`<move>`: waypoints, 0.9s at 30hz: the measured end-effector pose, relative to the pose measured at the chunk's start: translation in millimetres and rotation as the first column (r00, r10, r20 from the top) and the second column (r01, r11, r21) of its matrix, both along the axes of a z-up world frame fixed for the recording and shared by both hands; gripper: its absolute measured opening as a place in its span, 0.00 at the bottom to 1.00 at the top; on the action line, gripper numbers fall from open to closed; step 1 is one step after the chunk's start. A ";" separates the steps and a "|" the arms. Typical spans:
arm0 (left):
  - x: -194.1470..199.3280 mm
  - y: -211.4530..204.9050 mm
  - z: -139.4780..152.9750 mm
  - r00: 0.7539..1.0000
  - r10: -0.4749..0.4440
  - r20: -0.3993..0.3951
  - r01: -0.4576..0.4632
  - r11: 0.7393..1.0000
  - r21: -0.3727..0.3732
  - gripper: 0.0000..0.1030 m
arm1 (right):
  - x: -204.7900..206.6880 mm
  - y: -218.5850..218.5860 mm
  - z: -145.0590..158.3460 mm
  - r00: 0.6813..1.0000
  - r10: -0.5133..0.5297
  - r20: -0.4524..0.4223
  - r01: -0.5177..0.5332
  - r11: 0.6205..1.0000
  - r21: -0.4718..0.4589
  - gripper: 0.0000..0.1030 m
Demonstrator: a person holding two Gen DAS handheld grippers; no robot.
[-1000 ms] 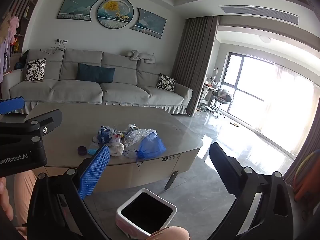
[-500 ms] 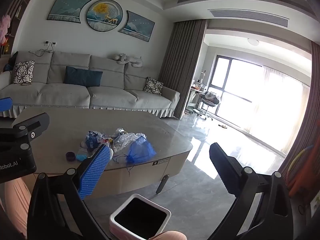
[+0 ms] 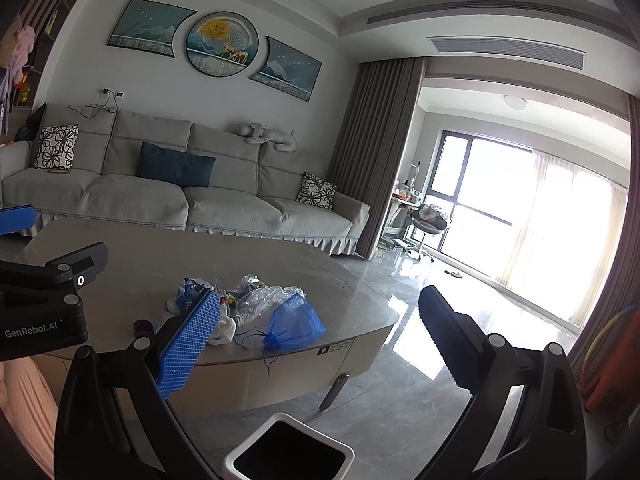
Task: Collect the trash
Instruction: 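Move the left tool toward the pink-and-white box on the table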
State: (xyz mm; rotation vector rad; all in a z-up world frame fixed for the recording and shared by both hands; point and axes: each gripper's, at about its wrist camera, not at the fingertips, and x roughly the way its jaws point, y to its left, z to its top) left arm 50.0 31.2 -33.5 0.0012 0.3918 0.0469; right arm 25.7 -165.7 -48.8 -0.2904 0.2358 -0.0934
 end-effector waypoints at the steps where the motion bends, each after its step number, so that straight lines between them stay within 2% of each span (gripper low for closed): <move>1: 5.1 3.5 -4.6 1.000 -0.006 -0.005 0.006 1.000 -0.006 0.96 | 6.0 1.0 -3.5 1.000 0.000 -0.004 0.000 1.000 0.001 0.96; 5: 22.4 18.2 -23.7 1.000 -0.024 -0.008 0.023 0.999 -0.027 0.96 | 30.7 -0.1 -19.5 0.998 0.040 -0.048 -0.038 0.998 0.040 0.96; 10: 37.7 21.0 -45.5 1.000 -0.009 0.011 0.008 0.999 0.052 0.96 | 62.3 6.7 -47.4 0.993 0.041 -0.107 -0.038 0.999 0.032 0.96; 12: 44.0 18.8 -54.9 1.000 -0.010 0.003 0.009 0.997 0.079 0.96 | 73.1 6.6 -58.9 0.990 0.045 -0.137 -0.037 0.998 0.058 0.96; 15: 58.1 19.2 -71.6 0.999 -0.019 -0.033 0.021 0.998 0.067 0.96 | 87.3 4.1 -73.6 0.981 0.064 -0.182 -0.044 0.992 0.114 0.96; 19: 83.2 14.4 -98.1 0.994 -0.027 -0.108 0.029 0.999 0.017 0.96 | 95.5 -4.1 -86.9 0.982 -0.034 -0.184 0.045 0.998 0.054 0.96; 21: 92.9 7.9 -107.7 0.992 -0.031 -0.121 0.033 0.999 0.015 0.96 | 98.1 -10.1 -90.3 0.981 -0.062 -0.186 0.072 0.996 0.048 0.96; 27: 121.8 -13.8 -127.9 0.985 -0.046 -0.164 0.052 0.998 0.034 0.96 | 112.6 -24.5 -99.0 0.980 -0.030 -0.197 0.044 0.997 0.067 0.96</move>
